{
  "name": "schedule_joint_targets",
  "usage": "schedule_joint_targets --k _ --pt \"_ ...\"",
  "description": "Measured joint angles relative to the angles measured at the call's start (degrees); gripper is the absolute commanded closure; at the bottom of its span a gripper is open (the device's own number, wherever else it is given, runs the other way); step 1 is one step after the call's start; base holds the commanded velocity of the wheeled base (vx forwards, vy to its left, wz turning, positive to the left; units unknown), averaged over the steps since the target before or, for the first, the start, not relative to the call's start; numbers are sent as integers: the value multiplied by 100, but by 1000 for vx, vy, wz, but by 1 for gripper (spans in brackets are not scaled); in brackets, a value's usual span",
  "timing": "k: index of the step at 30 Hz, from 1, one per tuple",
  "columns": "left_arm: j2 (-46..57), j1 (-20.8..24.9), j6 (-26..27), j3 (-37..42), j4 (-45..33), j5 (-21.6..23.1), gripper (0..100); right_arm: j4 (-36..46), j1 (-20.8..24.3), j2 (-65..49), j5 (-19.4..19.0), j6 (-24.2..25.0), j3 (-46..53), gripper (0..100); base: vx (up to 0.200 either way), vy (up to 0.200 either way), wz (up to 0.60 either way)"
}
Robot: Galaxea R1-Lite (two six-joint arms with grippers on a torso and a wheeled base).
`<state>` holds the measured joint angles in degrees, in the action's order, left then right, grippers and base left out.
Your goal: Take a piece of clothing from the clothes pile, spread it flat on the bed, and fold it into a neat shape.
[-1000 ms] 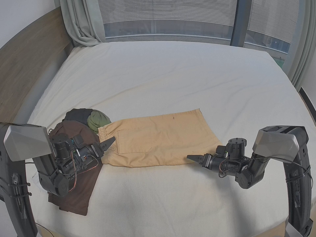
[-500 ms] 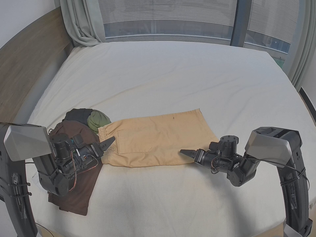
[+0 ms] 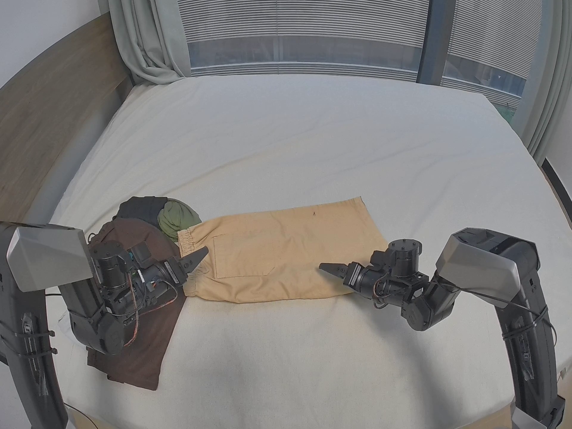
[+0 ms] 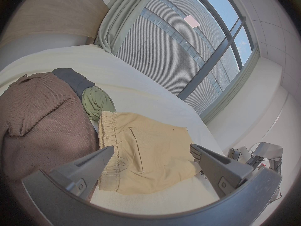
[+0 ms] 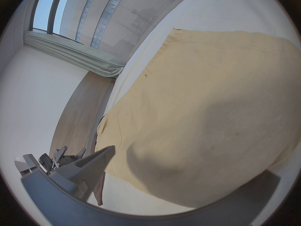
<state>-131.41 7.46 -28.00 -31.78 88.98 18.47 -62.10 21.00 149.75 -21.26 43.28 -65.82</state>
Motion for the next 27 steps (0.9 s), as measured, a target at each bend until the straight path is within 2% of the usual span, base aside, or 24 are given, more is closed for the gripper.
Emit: schedule_joint_targets --k 15,27 --pt "-1 -2 -18 -16 -2 9 0 -77 32 34 141 -22 212 100 0 0 0" --pt "-15 -2 -35 -11 -5 17 0 -90 -83 -680 143 -494 1395 100 0 0 0"
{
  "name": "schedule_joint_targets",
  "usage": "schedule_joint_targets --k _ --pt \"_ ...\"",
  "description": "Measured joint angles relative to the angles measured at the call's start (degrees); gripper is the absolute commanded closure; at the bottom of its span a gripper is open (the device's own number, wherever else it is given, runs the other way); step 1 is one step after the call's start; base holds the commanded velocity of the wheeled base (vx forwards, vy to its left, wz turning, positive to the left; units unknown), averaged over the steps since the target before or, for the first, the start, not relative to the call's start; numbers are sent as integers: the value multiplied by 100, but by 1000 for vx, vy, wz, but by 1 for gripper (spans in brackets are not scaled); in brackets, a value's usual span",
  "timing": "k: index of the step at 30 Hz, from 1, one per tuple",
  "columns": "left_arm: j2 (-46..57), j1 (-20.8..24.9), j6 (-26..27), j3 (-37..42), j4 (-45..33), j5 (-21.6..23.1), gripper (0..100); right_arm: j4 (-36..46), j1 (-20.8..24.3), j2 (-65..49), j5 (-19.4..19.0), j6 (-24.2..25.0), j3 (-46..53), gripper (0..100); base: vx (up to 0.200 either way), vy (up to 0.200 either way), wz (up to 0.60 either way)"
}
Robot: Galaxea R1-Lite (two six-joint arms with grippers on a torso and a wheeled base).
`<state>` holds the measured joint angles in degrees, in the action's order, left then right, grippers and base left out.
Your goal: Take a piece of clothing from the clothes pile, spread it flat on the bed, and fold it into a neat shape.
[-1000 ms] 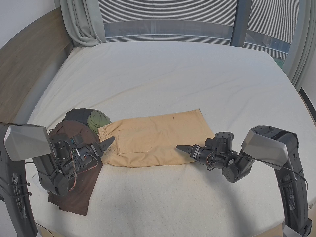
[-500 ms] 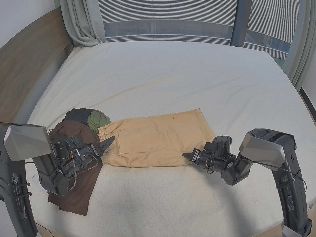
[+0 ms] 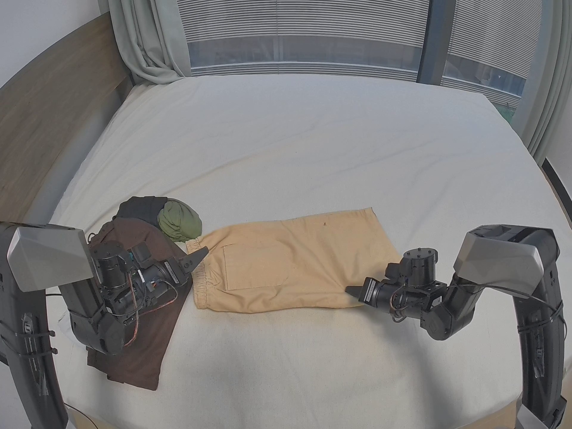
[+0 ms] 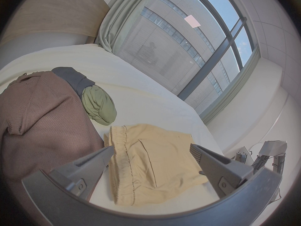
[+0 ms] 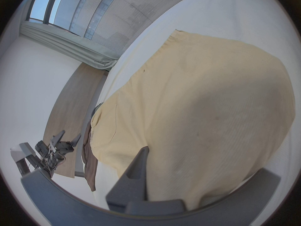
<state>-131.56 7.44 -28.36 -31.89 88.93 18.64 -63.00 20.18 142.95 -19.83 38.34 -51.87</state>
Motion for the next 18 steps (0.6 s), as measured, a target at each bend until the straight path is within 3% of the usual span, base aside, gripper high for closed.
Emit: schedule_joint_targets --k 18 --pt "2 2 -33 52 0 88 0 -293 -276 -736 90 -794 1932 100 0 0 0"
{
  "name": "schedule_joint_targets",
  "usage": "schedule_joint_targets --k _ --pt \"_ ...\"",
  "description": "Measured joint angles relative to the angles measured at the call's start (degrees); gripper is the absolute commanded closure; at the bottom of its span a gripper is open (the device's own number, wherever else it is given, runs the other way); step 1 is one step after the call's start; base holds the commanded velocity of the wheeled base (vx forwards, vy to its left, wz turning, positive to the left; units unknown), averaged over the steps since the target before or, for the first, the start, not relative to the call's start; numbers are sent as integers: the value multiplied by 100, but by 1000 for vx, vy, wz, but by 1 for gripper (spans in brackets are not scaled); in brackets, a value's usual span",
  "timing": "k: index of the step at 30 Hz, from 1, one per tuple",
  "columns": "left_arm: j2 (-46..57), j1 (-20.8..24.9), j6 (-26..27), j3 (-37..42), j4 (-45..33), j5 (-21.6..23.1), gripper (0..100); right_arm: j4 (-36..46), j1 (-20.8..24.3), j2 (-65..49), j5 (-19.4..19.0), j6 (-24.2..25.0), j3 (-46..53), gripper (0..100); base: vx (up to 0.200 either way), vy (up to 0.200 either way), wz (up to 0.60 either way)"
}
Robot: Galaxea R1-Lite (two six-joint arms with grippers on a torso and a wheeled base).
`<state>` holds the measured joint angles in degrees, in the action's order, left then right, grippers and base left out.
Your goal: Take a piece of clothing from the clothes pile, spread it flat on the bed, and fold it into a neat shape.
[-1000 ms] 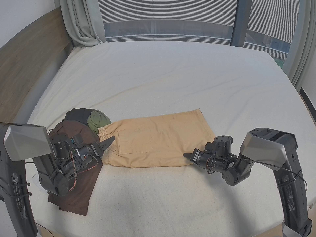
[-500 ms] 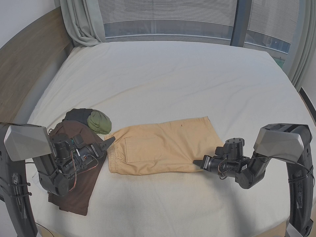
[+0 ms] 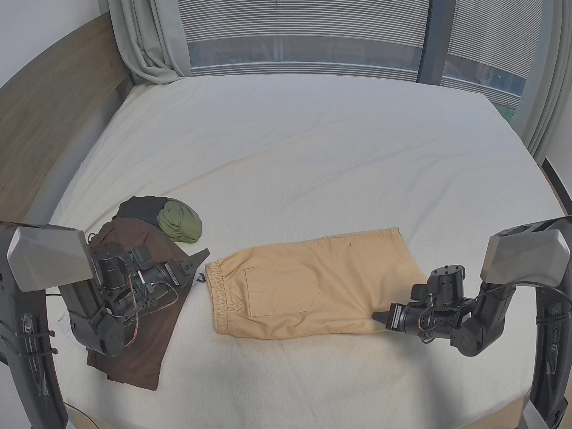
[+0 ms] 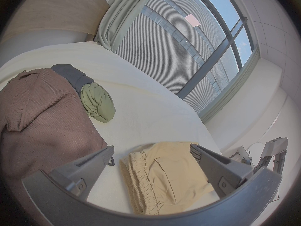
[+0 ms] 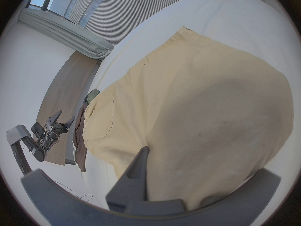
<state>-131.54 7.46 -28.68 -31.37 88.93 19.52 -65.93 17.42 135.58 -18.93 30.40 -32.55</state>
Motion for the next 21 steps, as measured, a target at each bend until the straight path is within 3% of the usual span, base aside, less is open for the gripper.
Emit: schedule_joint_targets --k 13,14,21 --pt "17 11 9 17 2 167 0 -302 -177 -41 30 -282 649 100 0 0 0" --pt "15 13 11 17 2 167 0 -302 -180 -41 30 -282 658 0 0 0 0" --pt "0 34 13 39 5 177 0 -301 -169 -68 65 -310 761 0 0 0 0"
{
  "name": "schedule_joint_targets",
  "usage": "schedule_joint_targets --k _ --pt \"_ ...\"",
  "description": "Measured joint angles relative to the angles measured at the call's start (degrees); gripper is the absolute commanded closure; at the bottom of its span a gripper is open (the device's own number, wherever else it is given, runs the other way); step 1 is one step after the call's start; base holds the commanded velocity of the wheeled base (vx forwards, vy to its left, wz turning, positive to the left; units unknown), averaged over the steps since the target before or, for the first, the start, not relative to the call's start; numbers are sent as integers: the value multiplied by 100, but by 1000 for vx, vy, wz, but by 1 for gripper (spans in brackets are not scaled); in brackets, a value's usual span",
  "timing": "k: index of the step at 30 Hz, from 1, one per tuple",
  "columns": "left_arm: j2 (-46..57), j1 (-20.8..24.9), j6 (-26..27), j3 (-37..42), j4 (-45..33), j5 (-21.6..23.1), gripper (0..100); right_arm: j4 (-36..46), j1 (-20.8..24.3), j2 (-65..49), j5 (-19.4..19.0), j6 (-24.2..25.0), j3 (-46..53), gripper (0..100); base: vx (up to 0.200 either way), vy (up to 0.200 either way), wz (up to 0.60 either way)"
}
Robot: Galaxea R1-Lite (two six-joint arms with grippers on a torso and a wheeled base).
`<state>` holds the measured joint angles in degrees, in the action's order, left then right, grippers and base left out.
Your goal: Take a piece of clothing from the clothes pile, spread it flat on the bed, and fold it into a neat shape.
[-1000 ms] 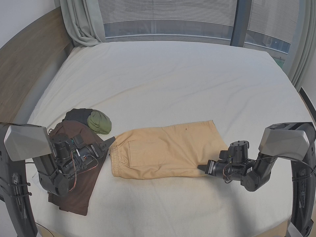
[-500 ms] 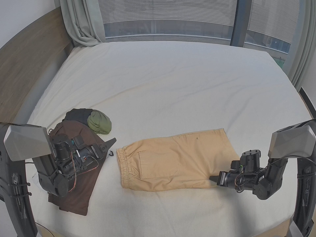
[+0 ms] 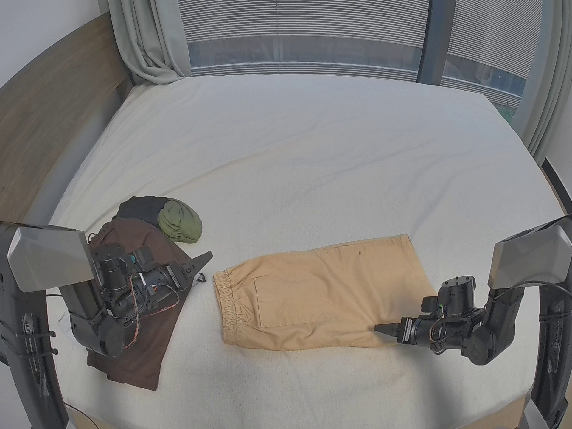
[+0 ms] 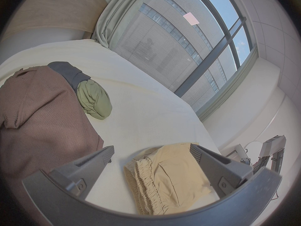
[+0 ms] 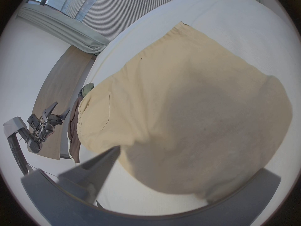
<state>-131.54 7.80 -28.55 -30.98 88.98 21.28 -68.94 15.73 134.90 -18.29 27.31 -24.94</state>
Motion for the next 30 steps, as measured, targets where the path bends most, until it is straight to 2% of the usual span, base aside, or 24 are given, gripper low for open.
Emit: schedule_joint_targets --k 9,13,17,23,27,30 --pt "-40 51 -148 28 0 26 0 10 166 -244 -43 -265 714 0 0 0 0" --pt "-41 73 -172 63 0 26 0 -61 389 -386 -282 -297 1029 0 0 0 0" --pt "-41 99 -174 102 0 28 0 -538 566 -502 -446 -290 1271 0 0 0 0" --pt "-44 158 -174 174 0 28 0 -1780 685 -579 -651 -246 1506 0 0 0 0" --pt "-44 234 -185 280 0 30 0 -1971 660 -621 -952 -227 1556 0 0 0 0" --pt "-35 267 -190 334 0 37 0 -1949 596 -747 -1003 -222 1560 0 0 0 0"
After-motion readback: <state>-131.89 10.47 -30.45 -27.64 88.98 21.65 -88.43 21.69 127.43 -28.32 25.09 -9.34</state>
